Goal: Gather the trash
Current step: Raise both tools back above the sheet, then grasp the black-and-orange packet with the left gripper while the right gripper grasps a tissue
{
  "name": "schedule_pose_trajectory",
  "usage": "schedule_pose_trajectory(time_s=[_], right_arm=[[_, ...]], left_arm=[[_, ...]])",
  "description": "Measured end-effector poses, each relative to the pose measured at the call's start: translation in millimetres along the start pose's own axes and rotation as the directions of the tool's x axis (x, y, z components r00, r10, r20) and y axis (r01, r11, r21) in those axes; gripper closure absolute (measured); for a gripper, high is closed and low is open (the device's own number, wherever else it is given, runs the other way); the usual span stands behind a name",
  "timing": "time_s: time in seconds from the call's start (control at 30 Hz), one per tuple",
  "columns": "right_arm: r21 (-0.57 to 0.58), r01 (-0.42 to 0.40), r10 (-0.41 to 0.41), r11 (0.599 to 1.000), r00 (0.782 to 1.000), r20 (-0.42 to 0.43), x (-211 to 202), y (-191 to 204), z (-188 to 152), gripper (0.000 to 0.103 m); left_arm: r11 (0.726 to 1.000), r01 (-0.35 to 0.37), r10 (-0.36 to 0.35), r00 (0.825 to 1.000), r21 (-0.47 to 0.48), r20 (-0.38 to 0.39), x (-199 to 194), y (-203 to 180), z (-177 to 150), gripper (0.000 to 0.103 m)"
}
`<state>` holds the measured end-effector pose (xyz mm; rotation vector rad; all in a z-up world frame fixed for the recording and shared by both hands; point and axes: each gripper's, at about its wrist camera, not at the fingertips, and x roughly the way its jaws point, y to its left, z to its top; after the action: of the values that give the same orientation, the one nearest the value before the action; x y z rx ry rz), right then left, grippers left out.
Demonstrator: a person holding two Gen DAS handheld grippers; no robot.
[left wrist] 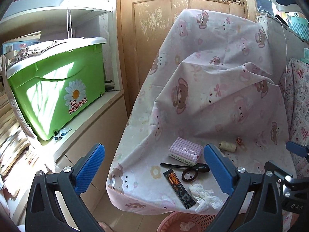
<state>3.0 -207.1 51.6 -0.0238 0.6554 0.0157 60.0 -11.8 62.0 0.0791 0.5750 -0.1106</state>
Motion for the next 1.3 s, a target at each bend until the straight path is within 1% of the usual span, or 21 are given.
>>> schedule_pose_trajectory(time_s=[0.07,0.1,0.17,0.23,0.3,0.43,0.5,0.57,0.6,0.67,0.77,0.83,0.9,0.93,1.0,1.07,1.1,1.13,1.17,1.23,1.3], right_arm=[[0.01,-0.052,0.051,0.999,0.998,0.027,-0.1,-6.1,8.3,0.017],[0.018,-0.045,0.044,0.999,0.998,0.05,-0.1,-9.0,10.0,0.017],[0.04,0.002,-0.006,0.999,0.995,0.096,2.5,-12.7,6.6,0.015],[0.08,0.033,-0.042,0.996,0.992,0.118,9.5,-17.9,-3.8,0.011],[0.119,0.071,-0.081,0.99,0.993,0.085,19.3,-20.8,-11.1,0.01],[0.114,0.058,-0.065,0.992,0.996,0.062,26.0,-24.9,-16.7,0.01],[0.111,0.066,-0.074,0.992,0.995,0.064,27.0,-26.1,-17.0,0.01],[0.098,0.093,-0.098,0.991,0.994,0.047,28.9,-27.3,-14.9,0.01],[0.098,0.104,-0.107,0.99,0.994,0.032,30.7,-28.7,-13.7,0.01],[0.105,0.112,-0.116,0.988,0.993,0.032,31.6,-32.2,-13.4,0.01],[0.121,0.086,-0.089,0.989,0.996,0.02,33.1,-37.0,-13.5,0.01],[0.151,0.044,-0.046,0.987,0.999,0.008,34.3,-41.2,-15.0,0.01],[0.175,0.026,-0.027,0.984,1.0,0.002,34.8,-44.4,-17.1,0.01],[0.175,0.03,-0.03,0.984,1.0,-0.001,35.1,-44.6,-18.2,0.01],[0.17,0.045,-0.045,0.984,0.999,-0.005,36.0,-44.1,-19.7,0.01],[0.168,0.036,-0.035,0.985,0.999,-0.008,37.4,-43.0,-20.2,0.01],[0.164,0.031,-0.03,0.986,1.0,-0.009,38.1,-41.7,-20.7,0.01],[0.153,0.034,-0.032,0.988,0.999,-0.011,39.2,-39.4,-21.6,0.01],[0.136,0.044,-0.043,0.99,0.999,-0.012,41.0,-36.1,-22.9,0.01],[0.096,0.072,-0.07,0.993,0.997,-0.02,46.3,-27.9,-25.7,0.012],[0.054,0.077,-0.075,0.996,0.997,-0.034,52.1,-17.9,-27.7,0.014]], left_arm=[[1.0,-0.009,0.009,1.0,0.019,0.008,2.3,0.3,-5.2,0.001],[1.0,-0.016,0.015,1.0,0.021,0.011,3.5,1.0,-9.6,0.001],[1.0,-0.019,0.019,1.0,0.009,0.003,8.4,4.0,-21.0,0.001],[1.0,-0.02,0.019,0.999,-0.018,-0.04,17.7,7.1,-31.4,0.001],[0.999,-0.02,0.017,0.996,-0.035,-0.087,26.8,7.6,-37.6,0.001],[0.998,-0.016,0.009,0.993,-0.058,-0.119,32.2,6.7,-41.1,0.001],[0.998,-0.015,0.008,0.994,-0.065,-0.113,29.9,6.6,-40.4,0.001],[0.998,-0.028,0.022,0.996,-0.062,-0.091,25.8,6.9,-40.3,0.001],[0.998,-0.029,0.025,0.997,-0.054,-0.076,23.5,6.1,-41.0,0.001],[0.999,-0.035,0.034,0.998,-0.027,-0.058,21.3,3.5,-42.3,0.001],[1.0,-0.024,0.023,0.998,-0.016,-0.061,25.1,1.1,-48.4,0.001],[0.999,-0.019,0.015,0.994,-0.032,-0.109,33.4,1.8,-50.6,0.001],[0.997,0.023,-0.033,0.99,-0.073,-0.138,38.1,7.2,-52.0,0.001],[0.996,0.021,-0.033,0.99,-0.084,-0.138,38.7,10.1,-53.3,0.001],[0.998,-0.022,0.013,0.991,-0.063,-0.131,40.2,13.9,-56.2,0.002],[0.999,-0.034,0.029,0.991,-0.037,-0.131,41.5,17.2,-58.5,0.012],[0.999,-0.018,0.014,0.99,-0.031,-0.14,42.1,18.2,-59.2,0.028],[1.0,0.002,-0.006,0.988,-0.028,-0.157,43.2,18.9,-60.2,0.037],[0.999,0.019,-0.024,0.985,-0.028,-0.171,44.1,18.8,-61.4,0.04],[0.998,0.052,-0.058,0.978,-0.038,-0.199,45.7,17.1,-64.8,0.053],[0.996,0.083,-0.091,0.969,-0.045,-0.229,48.2,13.6,-67.3,0.058]])
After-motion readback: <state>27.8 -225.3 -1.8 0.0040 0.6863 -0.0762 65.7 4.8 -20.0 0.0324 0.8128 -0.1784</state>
